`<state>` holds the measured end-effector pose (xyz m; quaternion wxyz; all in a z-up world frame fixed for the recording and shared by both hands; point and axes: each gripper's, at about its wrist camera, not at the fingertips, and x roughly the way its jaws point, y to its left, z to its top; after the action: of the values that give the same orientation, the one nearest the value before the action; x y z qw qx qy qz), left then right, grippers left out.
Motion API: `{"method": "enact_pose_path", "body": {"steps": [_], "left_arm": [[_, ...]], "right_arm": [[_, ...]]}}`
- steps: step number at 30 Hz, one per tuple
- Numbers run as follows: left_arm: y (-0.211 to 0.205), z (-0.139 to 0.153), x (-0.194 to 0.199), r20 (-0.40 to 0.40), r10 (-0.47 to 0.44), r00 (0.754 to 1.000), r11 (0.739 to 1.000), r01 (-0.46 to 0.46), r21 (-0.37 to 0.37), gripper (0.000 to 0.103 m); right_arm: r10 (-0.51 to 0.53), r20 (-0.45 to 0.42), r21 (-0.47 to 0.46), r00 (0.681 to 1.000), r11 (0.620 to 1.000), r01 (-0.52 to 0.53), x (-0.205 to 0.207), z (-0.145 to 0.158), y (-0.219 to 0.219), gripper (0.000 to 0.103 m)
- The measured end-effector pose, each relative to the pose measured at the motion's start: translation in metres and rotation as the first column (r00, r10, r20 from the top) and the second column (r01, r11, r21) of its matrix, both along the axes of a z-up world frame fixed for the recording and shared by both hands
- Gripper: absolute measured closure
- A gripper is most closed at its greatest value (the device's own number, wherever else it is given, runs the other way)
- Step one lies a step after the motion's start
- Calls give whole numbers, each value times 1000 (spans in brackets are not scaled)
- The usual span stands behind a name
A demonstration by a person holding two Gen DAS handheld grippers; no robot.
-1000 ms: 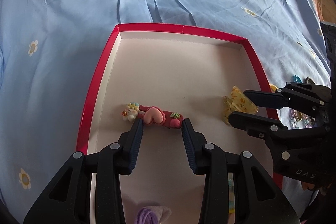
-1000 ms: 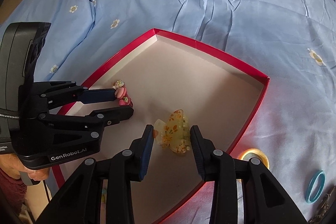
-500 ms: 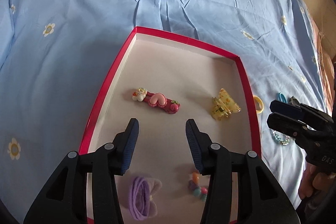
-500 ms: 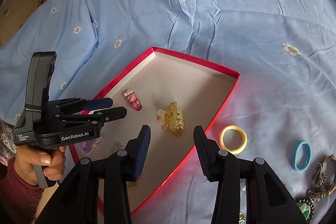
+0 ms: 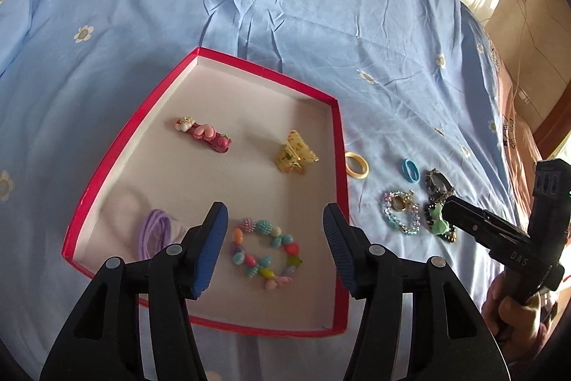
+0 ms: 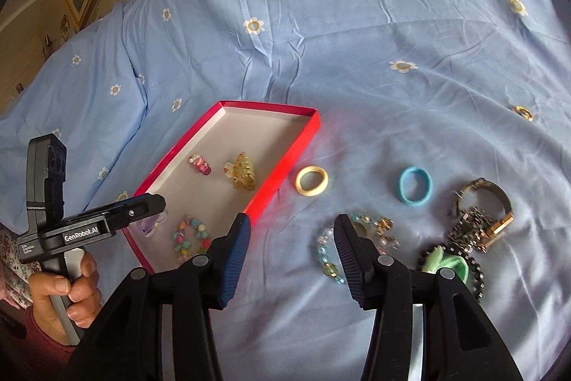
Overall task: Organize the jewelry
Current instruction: 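Move both open tools back over the remaining jewelry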
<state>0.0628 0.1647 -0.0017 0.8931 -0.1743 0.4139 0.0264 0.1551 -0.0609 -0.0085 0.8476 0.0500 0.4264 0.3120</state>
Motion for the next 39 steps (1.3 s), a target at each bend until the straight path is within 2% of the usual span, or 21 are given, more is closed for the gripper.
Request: {"method": "enact_pose_path", "body": {"steps": [5, 17, 24, 39], "left_arm": [[-19, -1, -3, 0, -42, 999, 999, 42, -24, 48], [-79, -13, -1, -24, -179, 984, 984, 179, -21, 48], [-100, -16, 5, -42, -220, 975, 975, 220, -9, 48], [-117, -20, 32, -72, -248, 966, 968, 250, 27, 48]], "right_arm": [[-68, -13, -21, 998, 997, 68, -12, -9, -33, 52], [-206, -31, -41, 978, 978, 205, -34, -23, -97, 52], [-224, -30, -32, 974, 974, 223, -38, -25, -109, 52], [-214, -25, -33, 977, 977, 213, -26, -26, -107, 53]]}}
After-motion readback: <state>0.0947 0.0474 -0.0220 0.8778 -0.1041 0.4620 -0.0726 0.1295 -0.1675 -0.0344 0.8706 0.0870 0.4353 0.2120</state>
